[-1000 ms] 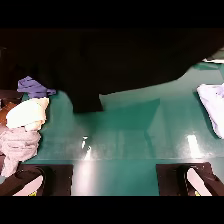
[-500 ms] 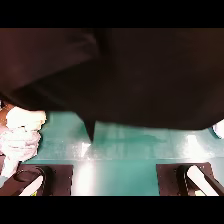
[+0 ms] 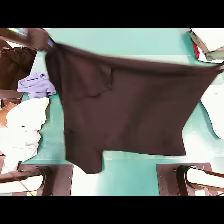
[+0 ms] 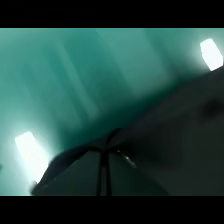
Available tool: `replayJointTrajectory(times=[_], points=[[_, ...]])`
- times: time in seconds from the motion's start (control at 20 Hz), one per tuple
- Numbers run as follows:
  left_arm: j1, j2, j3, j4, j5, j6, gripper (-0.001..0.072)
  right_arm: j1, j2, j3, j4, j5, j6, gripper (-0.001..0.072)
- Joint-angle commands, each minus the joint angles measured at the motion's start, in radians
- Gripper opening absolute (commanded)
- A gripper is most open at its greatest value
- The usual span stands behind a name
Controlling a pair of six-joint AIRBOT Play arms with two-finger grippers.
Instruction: Fold the shirts.
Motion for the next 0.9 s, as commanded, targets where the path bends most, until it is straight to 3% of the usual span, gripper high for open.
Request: replayJointTrajectory(times=[0.0, 0.25, 0.5, 0.7, 0.85], points=[[0.000, -0.224, -0.003, 0.006, 0.020, 0.029, 0.0024, 0.105, -0.175, -0.058, -0.068, -0.099, 0.005, 0.0014], [0.000, -0.362, -0.003, 0.073, 0.282, 0.155, 0.0024, 0.162, -0.309, -0.039, -0.069, -0.437, 0.043, 0.0014], [0.000, -0.370, -0.003, 0.304, 0.478, 0.160, 0.0024, 0.185, -0.322, -0.039, -0.069, -0.662, 0.064, 0.0014], [0.000, -0.373, -0.003, 0.356, 0.469, 0.163, 0.0024, 0.188, -0.322, -0.040, -0.078, -0.621, 0.064, 0.0014], [0.000, -0.373, -0.003, 0.359, 0.341, 0.218, 0.0024, 0.214, -0.322, -0.040, -0.123, -0.509, 0.039, 0.0014]])
